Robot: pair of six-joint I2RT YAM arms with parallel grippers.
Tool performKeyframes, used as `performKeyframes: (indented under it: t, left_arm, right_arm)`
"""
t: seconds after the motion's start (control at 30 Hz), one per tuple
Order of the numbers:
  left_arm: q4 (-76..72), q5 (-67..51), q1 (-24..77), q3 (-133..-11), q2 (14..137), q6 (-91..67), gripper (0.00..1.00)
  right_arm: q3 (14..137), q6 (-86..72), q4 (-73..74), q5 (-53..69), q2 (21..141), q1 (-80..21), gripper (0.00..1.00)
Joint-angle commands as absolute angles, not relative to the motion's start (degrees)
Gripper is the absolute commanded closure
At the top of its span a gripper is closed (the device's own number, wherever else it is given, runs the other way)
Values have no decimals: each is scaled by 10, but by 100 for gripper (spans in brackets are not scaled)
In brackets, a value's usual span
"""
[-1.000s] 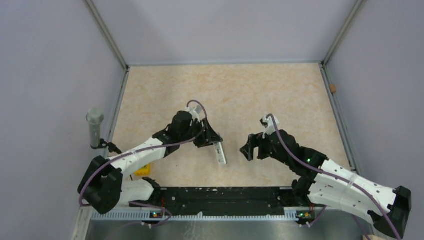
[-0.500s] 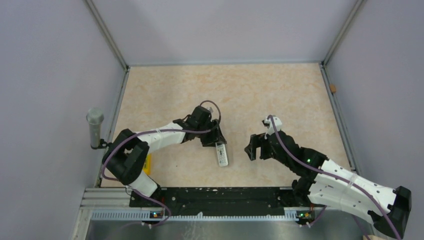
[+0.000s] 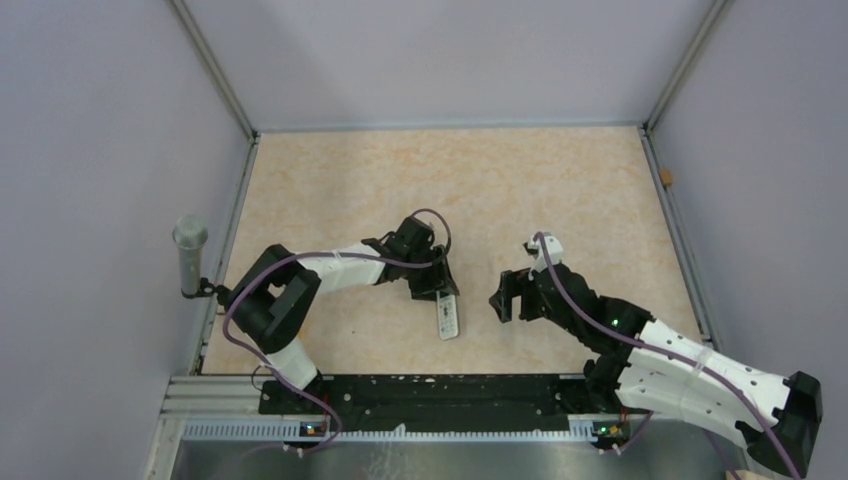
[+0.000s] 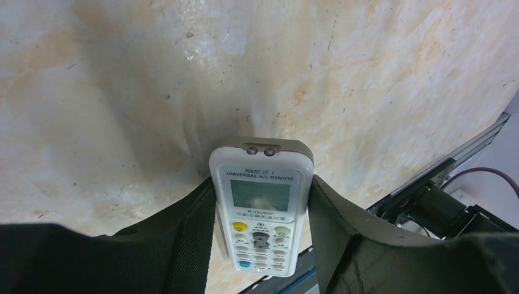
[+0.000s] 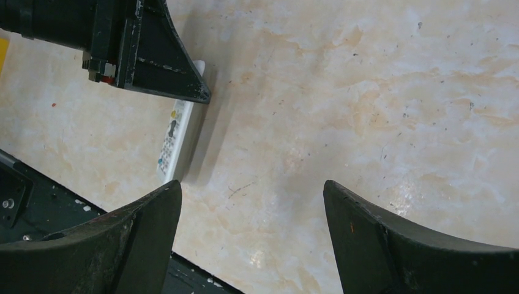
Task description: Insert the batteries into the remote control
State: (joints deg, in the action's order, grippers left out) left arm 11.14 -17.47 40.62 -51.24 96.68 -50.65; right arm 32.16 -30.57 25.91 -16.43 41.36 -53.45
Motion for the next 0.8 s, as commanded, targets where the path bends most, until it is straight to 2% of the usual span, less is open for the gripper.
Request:
performKeyframes:
  t: [0.0, 0.07, 0.23, 0.5, 0.77]
  left_arm:
    - [97, -163, 409, -528, 975, -509, 40]
    - [96, -165, 410, -529, 973, -509, 32]
    - [98, -163, 411, -529, 962, -508, 3]
    - [137, -134, 417, -532, 903, -484, 1]
    - [212, -85, 450, -560, 818, -428, 1]
  right_arm:
    - [321, -303, 240, -169, 409, -530, 16]
    - [321, -302, 240, -170, 409, -531, 16]
    - [324, -299, 244, -175, 408, -530, 16]
    - [354, -287, 263, -194, 406, -531, 15]
    - [420, -325, 328, -269, 435, -530, 15]
